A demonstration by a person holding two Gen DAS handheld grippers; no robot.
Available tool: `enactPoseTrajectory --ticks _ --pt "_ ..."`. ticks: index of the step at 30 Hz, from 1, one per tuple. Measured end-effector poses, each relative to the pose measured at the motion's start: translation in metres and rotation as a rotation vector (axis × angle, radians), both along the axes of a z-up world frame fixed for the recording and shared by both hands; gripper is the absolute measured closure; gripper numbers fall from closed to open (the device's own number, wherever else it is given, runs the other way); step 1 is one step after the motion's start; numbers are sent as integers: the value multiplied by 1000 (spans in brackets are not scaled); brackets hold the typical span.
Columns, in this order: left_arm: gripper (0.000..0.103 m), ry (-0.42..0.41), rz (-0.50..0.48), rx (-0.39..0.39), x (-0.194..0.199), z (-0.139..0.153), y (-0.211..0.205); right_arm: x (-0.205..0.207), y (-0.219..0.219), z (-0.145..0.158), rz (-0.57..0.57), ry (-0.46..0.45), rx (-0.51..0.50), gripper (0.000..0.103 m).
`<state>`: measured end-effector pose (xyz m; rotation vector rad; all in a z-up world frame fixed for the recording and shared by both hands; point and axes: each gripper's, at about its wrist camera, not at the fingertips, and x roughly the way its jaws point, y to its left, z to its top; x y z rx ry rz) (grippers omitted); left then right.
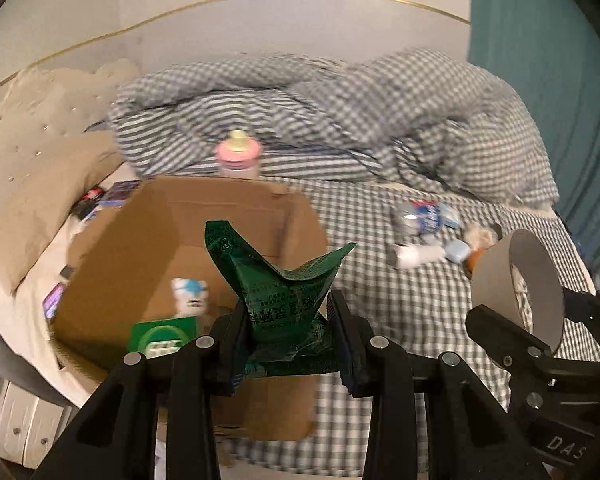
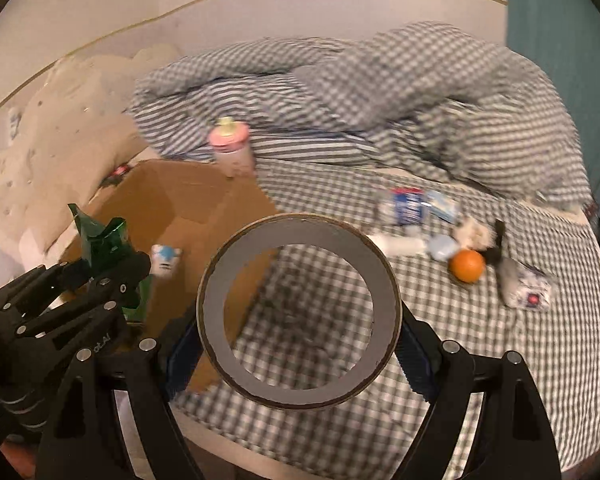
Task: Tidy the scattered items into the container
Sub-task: 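Carry the tape roll and green snack bag over the cardboard box with both tools, then open both tools to drop the tape roll and snack bag into the box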
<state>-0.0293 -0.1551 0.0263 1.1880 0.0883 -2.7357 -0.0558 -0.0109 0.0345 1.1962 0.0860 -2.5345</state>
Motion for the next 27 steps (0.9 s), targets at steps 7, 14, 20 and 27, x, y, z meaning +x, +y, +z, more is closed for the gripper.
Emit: enactPoseTrajectory --ticks 7,14,20,27 --pt "66 8 122 20 10 0 -72 -14 -77 9 126 13 -10 20" --pt "66 -25 197 51 5 -22 -116 -41 -136 0 204 -16 4 20" --pt "64 -58 214 72 -5 -43 -131 -63 -160 -18 213 -44 25 20" --pt "11 -39 220 71 -14 -51 -134 -77 -165 -34 164 -58 46 13"
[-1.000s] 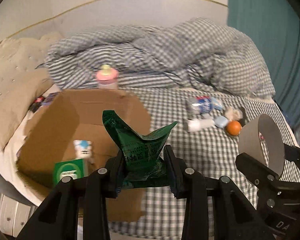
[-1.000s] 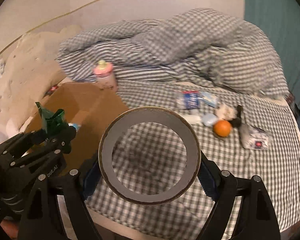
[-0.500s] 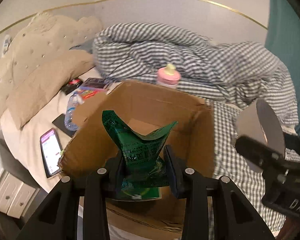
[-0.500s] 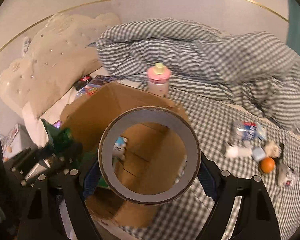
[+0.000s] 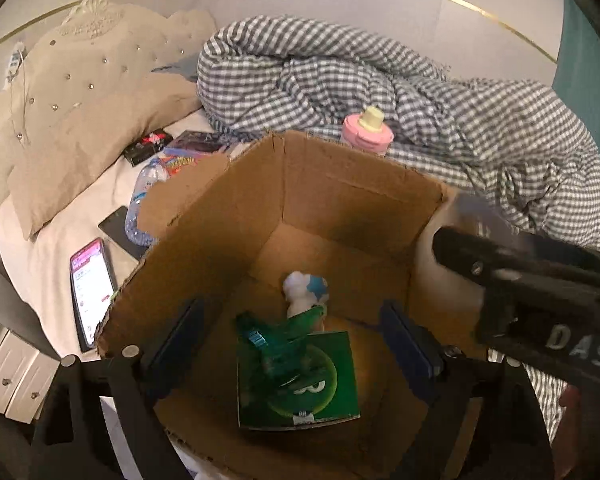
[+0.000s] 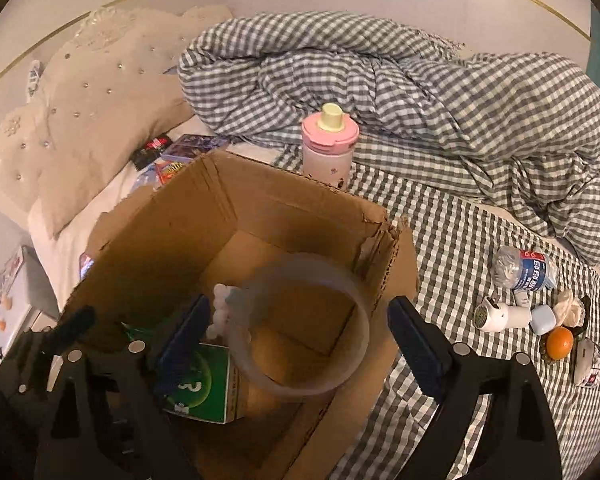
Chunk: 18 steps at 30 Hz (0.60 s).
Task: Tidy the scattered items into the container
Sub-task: 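Open both tools to drop the tape roll and snack bag into the box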
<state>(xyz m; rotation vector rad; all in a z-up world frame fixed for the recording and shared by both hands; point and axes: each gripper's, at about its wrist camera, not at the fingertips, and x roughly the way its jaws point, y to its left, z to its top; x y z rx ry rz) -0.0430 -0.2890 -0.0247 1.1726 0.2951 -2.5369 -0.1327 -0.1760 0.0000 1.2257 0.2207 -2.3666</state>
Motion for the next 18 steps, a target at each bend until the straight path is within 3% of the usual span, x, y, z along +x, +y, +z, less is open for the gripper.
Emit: enactPoseTrajectory --ticks 10,18 --pt "11 -28 -8 5 -9 -8 7 -2 18 -2 -23 -12 -8 13" --pt "11 2 -49 -25 -7 13 40 11 73 14 -92 7 -31 13"
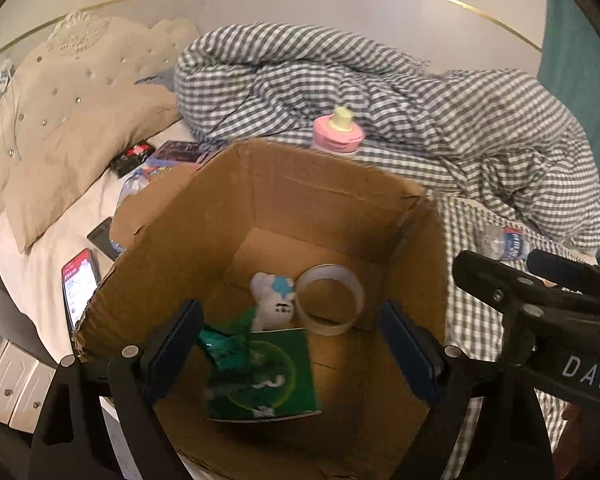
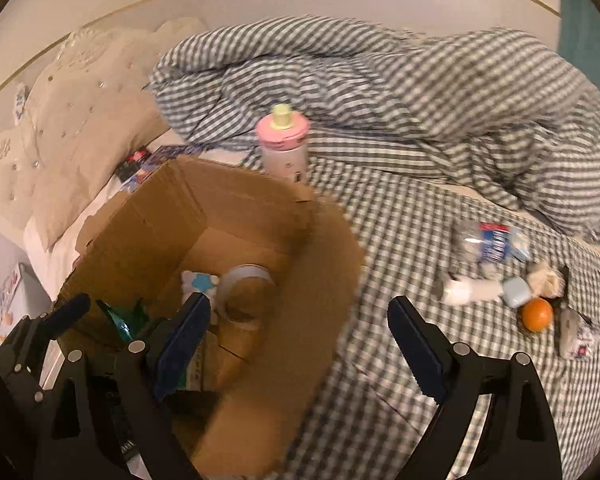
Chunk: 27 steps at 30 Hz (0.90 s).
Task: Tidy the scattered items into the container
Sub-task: 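Open both tools to drop the tape roll and snack bag into the box, then grasp the floral tissue pack with the right tool while the left tool grasps the white bottle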
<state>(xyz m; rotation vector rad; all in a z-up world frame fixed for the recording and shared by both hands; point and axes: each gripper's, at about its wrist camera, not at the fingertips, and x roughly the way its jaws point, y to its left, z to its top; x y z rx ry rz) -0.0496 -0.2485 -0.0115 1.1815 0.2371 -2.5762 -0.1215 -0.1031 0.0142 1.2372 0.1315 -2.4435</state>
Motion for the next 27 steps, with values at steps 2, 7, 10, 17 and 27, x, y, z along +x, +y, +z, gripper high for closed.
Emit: enactPoseTrajectory --ticks 2,7,10,17,27 --pt "11 12 -21 -6 1 6 14 5 23 6 -30 9 -9 13" --pt "11 35 -92 -24 6 18 67 20 91 11 -125 19 -27 13" --pt "11 35 -139 -11 5 16 99 29 136 7 -184 9 -33 13" --pt "11 9 -278 -11 -8 -1 191 46 243 -11 -362 -10 -31 13" --pt "11 -41 -395 -9 -41 -32 280 57 366 -44 -564 -59 -67 13"
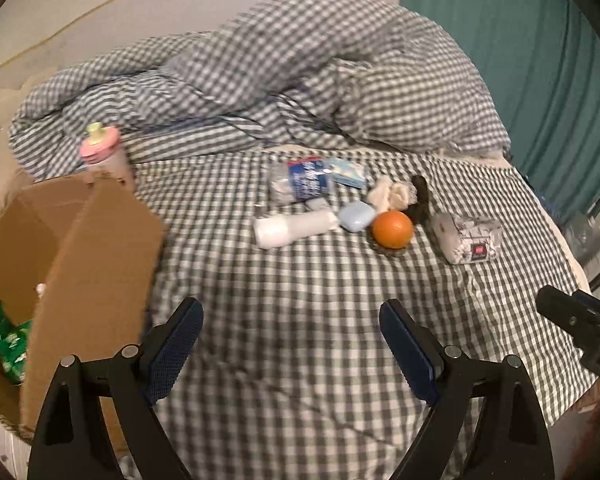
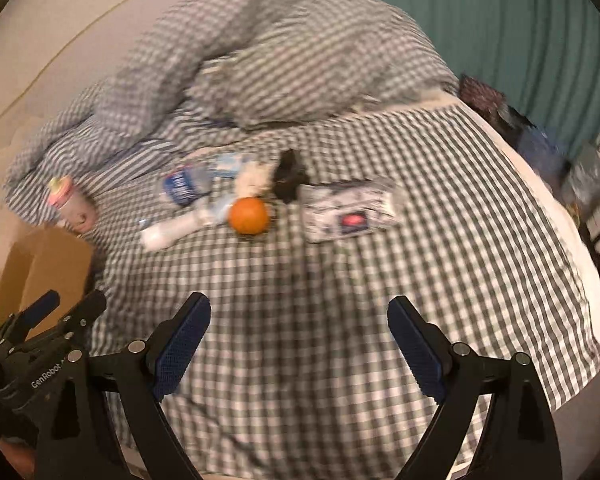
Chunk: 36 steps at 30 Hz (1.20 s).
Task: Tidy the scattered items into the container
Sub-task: 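Grasp the floral tissue pack with the right tool while the left tool grasps the white bottle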
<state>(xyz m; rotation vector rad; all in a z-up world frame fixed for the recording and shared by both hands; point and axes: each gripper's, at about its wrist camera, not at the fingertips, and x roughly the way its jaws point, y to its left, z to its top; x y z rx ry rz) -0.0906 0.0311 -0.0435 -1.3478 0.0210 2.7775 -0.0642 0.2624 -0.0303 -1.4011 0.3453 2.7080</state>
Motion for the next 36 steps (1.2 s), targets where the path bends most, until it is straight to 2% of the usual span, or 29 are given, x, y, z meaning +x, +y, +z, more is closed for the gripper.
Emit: enactPoseTrajectory --ticks 5,10,21,24,28,31,32,33,35,36 --pt "11 -23 -25 -26 -14 -18 27 -9 34 -22 -38 -26 -20 13" --pt "11 -46 -38 -44 -35 -38 41 -29 49 -43 -40 -46 -25 13" --pt "11 -93 5 -63 -78 -74 16 -108 33 -80 47 -53 -7 13" --pt "11 -112 21 -67 -84 -80 8 -133 23 -88 43 -73 66 13" --pt "11 -123 28 -53 -91 -83 -1 -160 21 -112 36 -136 83 13" --pt "11 -116 23 -36 -98 -85 -7 -172 15 -125 21 -164 159 13" --pt "11 -111 17 -30 -102 -87 -8 -174 14 -127 11 -160 183 17" --pt "11 -107 11 -27 -105 -88 -8 -174 14 -127 -3 -160 209 32" --pt "11 -96 -3 -24 -111 -93 -7 -174 15 -127 -8 -169 233 41" --pt "11 -92 -17 -25 -116 -97 -7 -171 17 -124 -7 -158 220 54"
